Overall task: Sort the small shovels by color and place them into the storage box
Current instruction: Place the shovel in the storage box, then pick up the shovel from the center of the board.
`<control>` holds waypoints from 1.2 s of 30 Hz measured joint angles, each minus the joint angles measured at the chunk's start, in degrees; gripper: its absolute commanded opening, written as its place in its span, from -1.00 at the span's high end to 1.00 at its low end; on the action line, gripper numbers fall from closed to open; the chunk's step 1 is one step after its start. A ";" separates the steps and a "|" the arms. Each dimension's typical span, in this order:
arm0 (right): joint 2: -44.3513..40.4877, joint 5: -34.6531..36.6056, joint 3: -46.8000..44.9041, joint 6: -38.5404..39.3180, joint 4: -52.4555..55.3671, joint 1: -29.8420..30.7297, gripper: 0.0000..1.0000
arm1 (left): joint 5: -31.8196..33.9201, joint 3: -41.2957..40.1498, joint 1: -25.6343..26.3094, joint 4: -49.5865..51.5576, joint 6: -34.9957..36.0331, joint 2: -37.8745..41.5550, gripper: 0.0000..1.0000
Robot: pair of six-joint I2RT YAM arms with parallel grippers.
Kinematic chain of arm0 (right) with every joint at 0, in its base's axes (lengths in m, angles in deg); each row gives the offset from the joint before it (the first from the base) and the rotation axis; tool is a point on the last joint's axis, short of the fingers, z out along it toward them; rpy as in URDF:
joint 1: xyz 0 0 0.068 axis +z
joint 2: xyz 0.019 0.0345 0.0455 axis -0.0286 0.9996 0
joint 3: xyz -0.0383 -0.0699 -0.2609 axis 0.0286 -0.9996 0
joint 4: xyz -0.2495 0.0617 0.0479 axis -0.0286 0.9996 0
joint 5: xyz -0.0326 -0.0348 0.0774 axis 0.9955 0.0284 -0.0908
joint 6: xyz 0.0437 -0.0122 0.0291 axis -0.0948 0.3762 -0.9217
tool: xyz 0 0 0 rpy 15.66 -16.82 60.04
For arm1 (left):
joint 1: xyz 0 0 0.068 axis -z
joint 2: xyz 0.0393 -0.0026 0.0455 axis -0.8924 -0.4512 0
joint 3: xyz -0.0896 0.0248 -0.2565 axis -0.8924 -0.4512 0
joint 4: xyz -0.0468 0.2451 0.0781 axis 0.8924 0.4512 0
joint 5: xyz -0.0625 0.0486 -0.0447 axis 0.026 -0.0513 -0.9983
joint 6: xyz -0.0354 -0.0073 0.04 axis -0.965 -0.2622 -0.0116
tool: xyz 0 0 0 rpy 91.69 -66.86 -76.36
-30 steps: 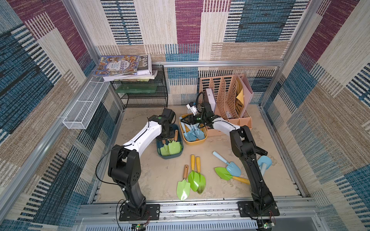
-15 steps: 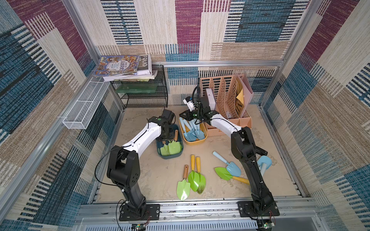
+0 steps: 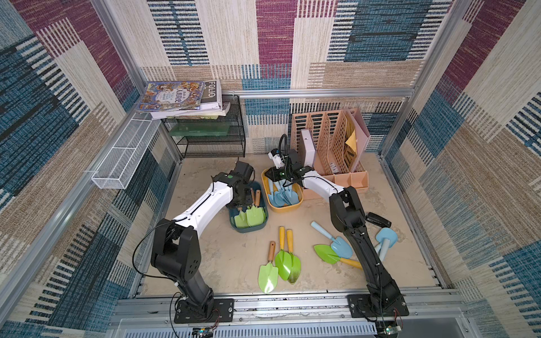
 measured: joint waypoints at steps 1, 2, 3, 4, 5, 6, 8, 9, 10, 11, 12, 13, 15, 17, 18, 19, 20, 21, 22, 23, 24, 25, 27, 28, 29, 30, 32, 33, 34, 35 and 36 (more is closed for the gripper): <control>0.02 0.59 -0.35 -0.15 0.09 -0.07 0.58 | 0.17 -0.20 0.00 0.02 0.02 0.35 0.00; 0.02 0.76 -0.59 -0.17 0.24 -0.09 0.57 | 0.31 -0.37 0.00 0.04 0.07 0.59 0.00; 0.02 1.09 -0.66 -0.39 0.31 -0.15 0.57 | 0.33 -0.48 0.00 0.13 0.11 0.76 0.00; 0.00 1.44 -0.72 -0.52 0.31 -0.20 0.58 | 0.44 -0.59 0.00 0.17 0.22 0.90 0.00; -0.13 1.46 -0.72 -0.61 0.39 -0.22 0.57 | 0.52 -0.63 0.00 0.22 0.24 0.98 0.00; -0.44 1.51 -0.74 -0.70 0.61 -0.24 0.56 | 0.52 -0.63 0.00 0.22 0.28 1.07 0.00; -1.62 1.51 -0.72 -0.79 1.11 -0.31 0.55 | 0.52 -0.61 0.00 0.22 0.57 1.20 -0.01; -2.43 1.49 -0.70 -0.79 1.20 -0.35 0.54 | 0.50 -0.61 0.00 0.22 0.68 1.25 -0.01; -3.63 1.53 -0.63 -0.74 1.44 -0.42 0.53 | 0.48 -0.61 0.00 0.20 0.92 1.25 -0.01; -5.18 1.55 -0.63 -0.68 1.68 -0.46 0.52 | 0.48 -0.61 0.11 0.20 1.36 1.25 -0.01; -7.04 1.60 -0.63 -0.55 1.90 -0.50 0.51 | 0.48 -0.61 0.31 0.20 1.51 1.25 0.00; -9.03 1.70 -0.66 -0.44 2.08 -0.52 0.50 | 0.46 -0.61 0.79 0.20 1.95 1.25 -0.01; -13.20 1.68 -1.01 -0.09 1.66 -0.68 0.45 | 0.37 -0.55 2.49 0.22 3.30 1.22 -0.01; -17.20 1.81 -2.54 0.37 0.90 -0.87 0.42 | -0.35 -0.35 5.18 0.15 5.55 1.09 -0.02; -19.26 1.95 -4.13 0.59 0.81 -1.01 0.41 | -0.81 -0.35 6.93 0.07 6.93 1.01 -0.02; -20.87 2.38 -5.88 0.76 0.96 -1.20 0.41 | -1.90 -0.39 8.35 0.02 8.13 0.87 -0.02; -22.27 3.02 -7.74 0.79 1.09 -1.42 0.40 | -2.73 -0.59 9.55 -0.13 9.20 0.76 -0.04; -24.22 3.96 -10.82 0.76 1.33 -1.77 0.39 | -3.67 -1.01 10.99 -0.31 10.56 0.57 -0.05; -25.99 5.05 -13.62 0.66 1.92 -2.16 0.37 | -4.72 -1.49 12.17 -0.28 11.67 0.35 -0.07; -27.91 5.70 -16.72 0.48 1.92 -2.67 0.36 | -5.57 -2.12 13.29 -0.26 12.50 0.07 -0.09; -30.01 6.54 -20.13 0.09 1.81 -3.19 0.35 | -6.38 -2.78 14.43 -0.31 13.35 -0.17 -0.10; -32.50 7.43 -23.82 -0.28 1.95 -3.76 0.34 | -6.93 -3.58 15.67 -0.28 13.97 -0.46 -0.10; -36.72 9.16 -29.83 -0.96 1.07 -4.81 0.33 | -8.59 -5.20 17.75 -0.46 14.75 -0.79 -0.11; -38.75 10.01 -32.68 -1.44 0.81 -5.27 0.33 | -9.38 -6.14 18.71 -0.70 14.73 -0.90 -0.11; -40.46 10.62 -35.10 -1.70 0.31 -5.53 0.33 | -9.68 -7.13 19.69 -0.81 14.73 -0.98 -0.11; -42.34 11.08 -37.83 -2.01 0.02 -5.77 0.33 | -10.45 -8.17 20.55 -1.05 14.69 -1.05 -0.11; -45.11 12.13 -42.05 -2.29 -0.26 -5.90 0.33 | -11.10 -9.97 22.18 -1.44 14.21 -1.11 -0.11; -46.47 12.63 -44.17 -2.47 -0.17 -5.90 0.33 | -11.21 -10.54 22.97 -1.57 13.66 -1.20 -0.11; -47.87 12.83 -46.27 -2.82 -0.17 -5.90 0.33 | -11.87 -11.06 23.78 -1.81 13.40 -1.36 -0.11; -48.94 13.20 -47.80 -2.99 -0.15 -5.90 0.33 | -12.20 -11.41 24.28 -2.01 13.35 -1.46 -0.11; -50.16 13.68 -49.44 -3.19 -0.17 -5.88 0.33 | -12.26 -11.96 24.98 -2.38 13.07 -1.60 -0.11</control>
